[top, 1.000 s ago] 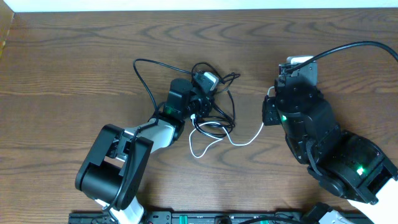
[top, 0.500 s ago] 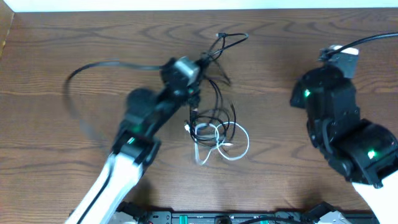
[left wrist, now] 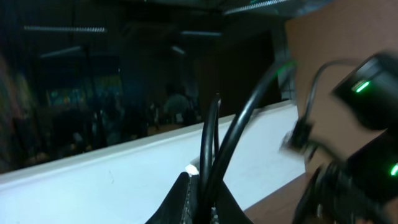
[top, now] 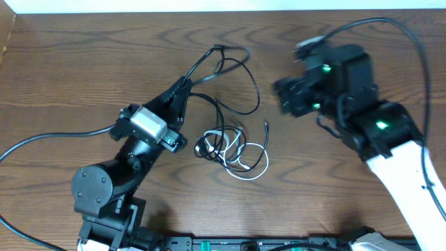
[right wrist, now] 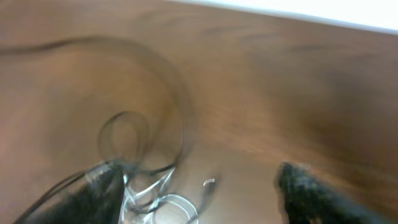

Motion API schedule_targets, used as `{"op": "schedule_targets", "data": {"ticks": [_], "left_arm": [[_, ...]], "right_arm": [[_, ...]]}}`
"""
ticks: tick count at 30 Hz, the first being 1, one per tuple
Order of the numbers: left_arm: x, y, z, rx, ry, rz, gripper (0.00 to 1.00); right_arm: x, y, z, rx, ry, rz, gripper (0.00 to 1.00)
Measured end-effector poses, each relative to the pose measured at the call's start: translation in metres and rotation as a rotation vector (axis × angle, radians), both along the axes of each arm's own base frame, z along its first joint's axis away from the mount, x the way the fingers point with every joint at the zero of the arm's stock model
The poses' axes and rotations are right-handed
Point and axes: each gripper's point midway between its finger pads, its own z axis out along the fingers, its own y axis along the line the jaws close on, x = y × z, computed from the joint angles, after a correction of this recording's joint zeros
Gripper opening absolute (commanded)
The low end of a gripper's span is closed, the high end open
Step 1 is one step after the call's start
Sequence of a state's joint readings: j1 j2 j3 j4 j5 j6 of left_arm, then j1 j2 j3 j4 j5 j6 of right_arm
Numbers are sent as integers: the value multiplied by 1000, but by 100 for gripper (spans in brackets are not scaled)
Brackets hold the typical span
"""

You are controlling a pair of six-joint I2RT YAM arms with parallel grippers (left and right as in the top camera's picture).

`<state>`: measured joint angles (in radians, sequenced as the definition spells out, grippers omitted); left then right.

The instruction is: Untangle cables

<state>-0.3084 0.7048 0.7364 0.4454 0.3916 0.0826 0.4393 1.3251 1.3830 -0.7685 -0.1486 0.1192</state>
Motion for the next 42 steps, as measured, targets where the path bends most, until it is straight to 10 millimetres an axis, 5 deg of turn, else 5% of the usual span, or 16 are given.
{"op": "schedule_targets", "data": {"ticks": [5, 12, 18, 24, 28, 31, 36, 42], "left_arm": [[-3, 0, 5, -6, -23, -3, 7], [-11, 2, 13, -18, -52, -8, 8], [-11, 9, 17, -18, -73, 36, 7], [-4, 42, 23, -42, -85, 220, 7], [-3, 62, 16, -28, -44, 314, 7], [1, 71, 0, -1, 31, 357, 7], [15, 82, -39, 55, 188, 412, 7], [18, 87, -46, 64, 218, 429, 8]], "right_arm": [[-15, 41, -35, -26, 89, 242, 92], [-10, 56, -75, -89, 168, 286, 95], [23, 23, -112, -241, 206, -5, 99], [40, -27, -143, -355, 265, -390, 99], [41, -34, -164, -341, 335, -464, 88], [31, -20, -185, -318, 431, -415, 81], [-8, 9, -211, -339, 593, -258, 86], [-49, 36, -215, -455, 617, 32, 87]]}}
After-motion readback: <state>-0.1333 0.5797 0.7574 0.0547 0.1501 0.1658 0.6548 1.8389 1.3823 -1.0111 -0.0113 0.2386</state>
